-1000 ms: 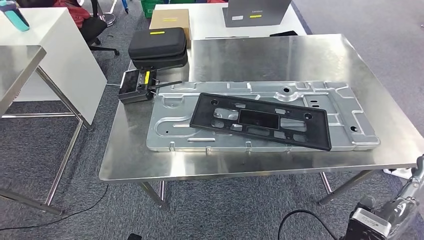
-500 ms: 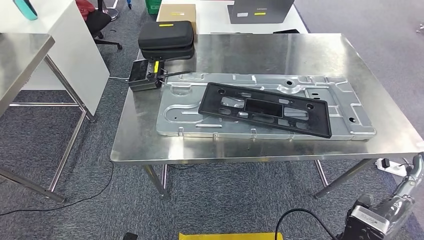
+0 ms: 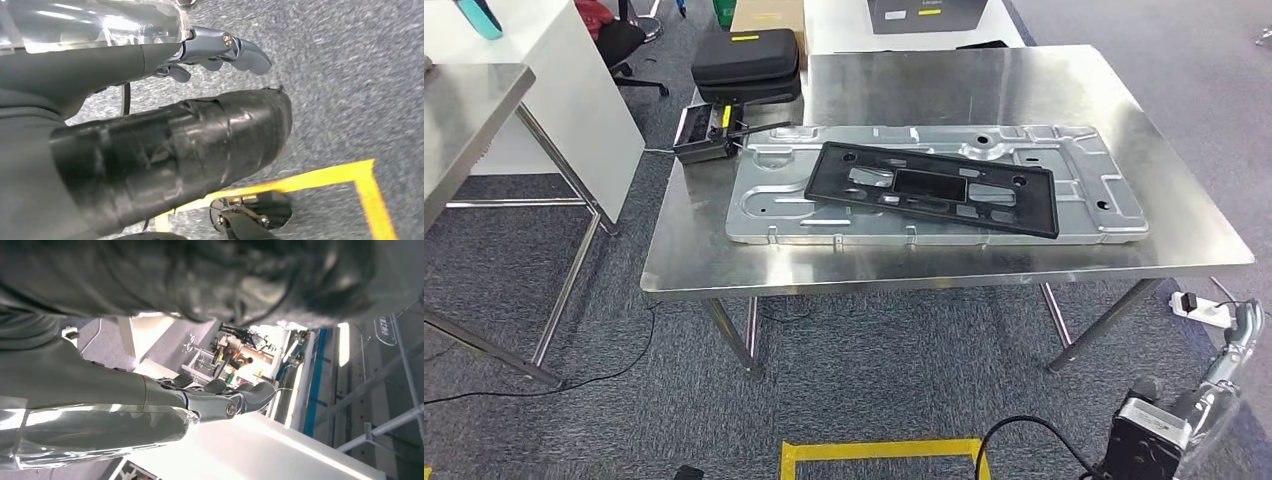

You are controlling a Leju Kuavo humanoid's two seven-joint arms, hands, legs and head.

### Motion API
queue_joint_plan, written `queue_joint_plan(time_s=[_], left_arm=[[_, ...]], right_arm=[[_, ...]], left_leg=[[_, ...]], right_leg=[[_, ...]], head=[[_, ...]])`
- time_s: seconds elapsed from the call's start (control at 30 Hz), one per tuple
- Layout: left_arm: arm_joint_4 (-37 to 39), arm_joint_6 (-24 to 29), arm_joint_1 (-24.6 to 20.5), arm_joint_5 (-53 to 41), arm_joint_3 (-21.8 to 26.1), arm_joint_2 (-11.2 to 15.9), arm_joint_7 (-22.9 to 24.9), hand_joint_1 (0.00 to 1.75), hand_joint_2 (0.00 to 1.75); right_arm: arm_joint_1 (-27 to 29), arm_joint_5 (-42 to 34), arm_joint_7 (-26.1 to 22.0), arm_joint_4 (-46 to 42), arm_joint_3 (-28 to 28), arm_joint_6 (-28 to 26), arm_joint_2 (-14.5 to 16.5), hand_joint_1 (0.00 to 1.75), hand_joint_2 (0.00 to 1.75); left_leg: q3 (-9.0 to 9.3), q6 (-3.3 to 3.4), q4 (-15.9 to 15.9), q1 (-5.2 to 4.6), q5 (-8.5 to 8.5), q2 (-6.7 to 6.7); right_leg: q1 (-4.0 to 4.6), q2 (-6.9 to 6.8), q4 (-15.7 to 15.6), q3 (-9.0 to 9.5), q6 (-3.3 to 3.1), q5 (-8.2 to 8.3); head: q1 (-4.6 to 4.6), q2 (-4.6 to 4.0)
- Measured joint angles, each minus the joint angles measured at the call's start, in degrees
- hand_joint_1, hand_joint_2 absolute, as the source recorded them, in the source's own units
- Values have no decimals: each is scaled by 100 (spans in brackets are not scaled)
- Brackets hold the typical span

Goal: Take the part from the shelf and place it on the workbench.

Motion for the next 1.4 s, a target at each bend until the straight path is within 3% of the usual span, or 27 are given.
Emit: queue_joint_plan(time_s=[0.07,0.1,0.13,0.17,0.23,0.3,0.37,0.43,0.47,0.57,0.6,0.63,0.7,0.77,0.83,0.9,0.97,1.07,1.1,1.13,1.17,1.2,1.27,1.33,1.4], left_arm=[[0,-1,1,0,0,1,3,0,0],[0,-2,0,1,0,1,3,0,0],[0,-3,0,1,0,1,3,0,0],[0,-3,0,2,0,1,3,0,0],[0,-4,-3,2,0,3,3,0,0],[0,-4,-11,2,0,8,4,0,0],[0,-6,-13,2,0,12,7,0,0],[0,-8,-5,3,1,9,13,0,0],[0,-9,-5,4,2,8,16,0,0],[0,-14,-11,7,5,7,18,0,0],[0,-17,-9,8,7,8,18,0,0],[0,-20,-6,11,9,8,18,0,0],[0,-24,-4,18,15,8,18,0,0],[0,-25,-5,20,21,8,18,0,0],[0,-26,-6,20,26,8,17,0,0],[0,-27,-1,26,31,8,16,0,0],[0,-27,7,36,37,9,16,0,0],[0,-28,13,47,40,11,18,0,0],[0,-27,14,50,40,12,17,0,0],[0,-27,14,52,41,12,17,0,0],[0,-27,14,54,42,12,17,0,0],[0,-27,13,55,41,12,17,0,0],[0,-28,3,55,41,14,17,0,0],[0,-27,-12,60,44,16,13,0,0],[0,-25,-13,69,56,16,8,0,0]], right_arm=[[-4,12,8,15,8,1,1,0,0],[-4,20,13,27,11,2,1,0,0],[-4,26,16,38,14,2,1,0,0],[-4,30,20,49,16,2,1,0,0],[-5,32,23,62,16,2,1,0,0],[-9,37,28,65,16,1,1,0,0],[-16,45,37,65,16,-2,0,0,0],[-17,48,49,67,16,-4,0,0,0],[-14,47,54,71,15,-4,1,0,0],[-10,43,66,97,13,-7,-1,0,0],[-9,40,69,111,12,-9,-1,0,0],[-7,34,77,126,8,-10,-1,0,0],[-6,19,98,150,-5,-13,-1,0,0],[-10,-26,120,160,-22,-6,-2,0,0],[-10,-130,136,164,-64,21,-3,0,0],[0,-309,129,182,-165,99,-3,0,0],[5,-469,99,213,-289,192,-2,0,0],[12,-546,61,258,-409,225,-2,0,0],[14,-553,55,274,-436,225,-2,0,0],[17,-556,53,289,-459,225,-2,0,0],[20,-556,51,303,-479,225,-1,0,0],[23,-556,50,314,-496,225,-1,0,0],[23,-562,50,336,-549,240,1,0,0],[17,-599,32,375,-675,347,13,0,0],[4,-693,-47,468,-906,586,71,0,0]], left_leg=[[-178,-27,652,12,-537,-3],[-232,-39,976,15,-705,-3],[-217,-46,1159,16,-729,-2],[-114,-46,1155,15,-633,-2],[361,-16,574,14,-328,-4],[852,29,-173,-8,-246,-8],[992,76,-482,-42,-286,-10],[936,155,-548,-30,-208,5],[899,207,-568,-17,-149,18],[719,313,-583,-3,23,50],[651,318,-573,-5,72,54],[577,313,-555,-6,120,57],[430,292,-500,-5,197,58],[304,253,-415,-11,247,54],[226,191,-345,-22,293,50],[194,110,-337,-25,362,49],[129,42,-246,-14,253,30],[-124,-17,552,12,-488,10],[-195,-33,897,17,-673,10],[-209,-42,1131,19,-721,10],[-143,-44,1200,18,-649,10],[22,-36,1064,18,-489,10],[570,7,322,13,-258,5],[982,55,-343,-11,-301,-5],[1024,106,-522,-32,-329,-10]], right_leg=[[18,-11,5,-141,-47,106],[27,-14,13,-219,-49,161],[33,-17,26,-289,-45,212],[36,-18,45,-359,-34,257],[36,-18,104,-480,-3,326],[48,-19,161,-571,46,384],[49,-28,171,-607,116,460],[46,-23,179,-631,192,490],[42,-13,267,-672,218,380],[22,9,1108,-934,271,-376],[18,10,1434,-1002,289,-545],[12,10,1642,-1004,305,-584],[-7,9,1510,-745,321,-351],[-13,8,766,-192,298,-141],[12,12,169,178,252,-167],[31,16,46,184,190,-183],[11,-1,11,98,92,-82],[-1,-19,-14,-99,-13,91],[7,-22,-4,-174,-17,145],[13,-23,9,-250,-14,195],[18,-24,29,-326,-6,240],[20,-23,55,-401,6,278],[26,-20,130,-517,45,335],[38,-24,187,-578,103,393],[45,-32,184,-603,175,482]], head=[[-8,-1],[-8,-1],[-9,-1],[-9,-1],[-9,-1],[-10,0],[-8,-1],[-4,-1],[-1,-1],[3,-1],[2,0],[2,-1],[2,-1],[2,-1],[1,0],[-1,0],[-2,-1],[-9,-1],[-10,-1],[-10,-2],[-10,-1],[-10,-1],[-11,-1],[-8,-1],[-5,-1]])
